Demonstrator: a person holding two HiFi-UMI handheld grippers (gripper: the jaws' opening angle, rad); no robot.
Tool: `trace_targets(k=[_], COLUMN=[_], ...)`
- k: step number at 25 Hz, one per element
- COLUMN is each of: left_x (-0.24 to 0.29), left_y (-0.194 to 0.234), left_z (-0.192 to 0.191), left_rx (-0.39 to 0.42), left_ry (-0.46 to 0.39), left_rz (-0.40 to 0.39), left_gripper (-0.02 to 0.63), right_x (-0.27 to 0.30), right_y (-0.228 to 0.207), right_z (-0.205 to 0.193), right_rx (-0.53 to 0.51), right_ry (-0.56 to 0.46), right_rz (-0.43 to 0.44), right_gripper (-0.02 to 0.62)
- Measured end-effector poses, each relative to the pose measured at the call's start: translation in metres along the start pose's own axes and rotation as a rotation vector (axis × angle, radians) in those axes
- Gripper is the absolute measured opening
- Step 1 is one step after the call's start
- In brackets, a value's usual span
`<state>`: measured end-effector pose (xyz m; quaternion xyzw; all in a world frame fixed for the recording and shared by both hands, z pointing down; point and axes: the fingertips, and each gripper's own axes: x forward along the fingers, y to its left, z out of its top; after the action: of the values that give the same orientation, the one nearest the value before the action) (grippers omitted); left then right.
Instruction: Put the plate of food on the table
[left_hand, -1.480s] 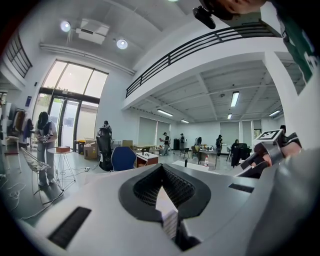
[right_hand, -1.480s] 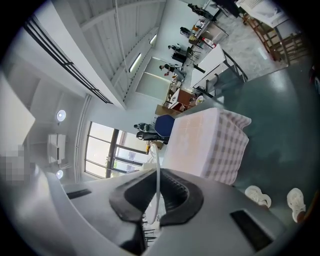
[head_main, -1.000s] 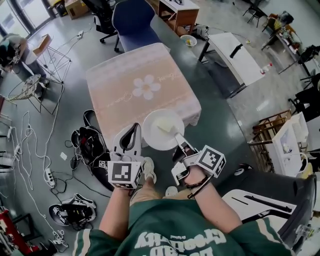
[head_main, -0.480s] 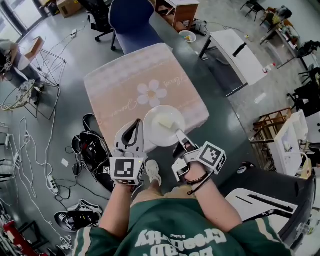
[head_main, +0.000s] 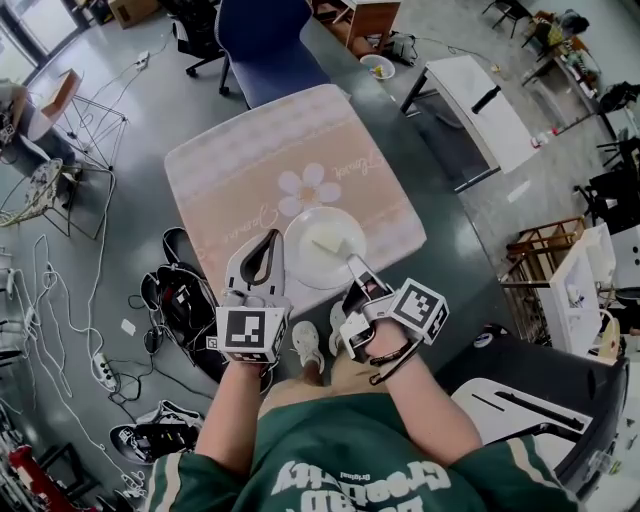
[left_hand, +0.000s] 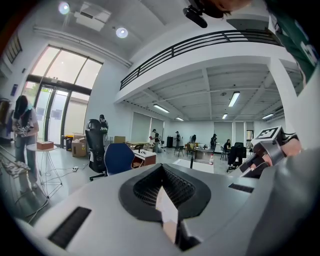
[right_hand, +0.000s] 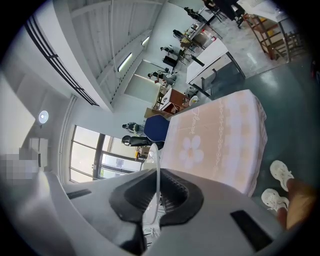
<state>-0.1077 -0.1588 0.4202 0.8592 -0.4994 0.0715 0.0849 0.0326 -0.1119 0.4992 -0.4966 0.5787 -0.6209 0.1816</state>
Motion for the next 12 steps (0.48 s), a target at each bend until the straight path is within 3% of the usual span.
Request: trace_targets(k=[12], left_x=[0.058], left_y=[0.033], left_z=[-0.018], left_rx=[-0.003], left_ry=[0.032], left_rz=[0.097], left_gripper=[0.009], right_x=[0.082], right_y=[-0.012], right_z=[0.03], right_rx=[-0.01], right_ry=[0.096], right_rz=[-0.009], right_gripper=[0.021])
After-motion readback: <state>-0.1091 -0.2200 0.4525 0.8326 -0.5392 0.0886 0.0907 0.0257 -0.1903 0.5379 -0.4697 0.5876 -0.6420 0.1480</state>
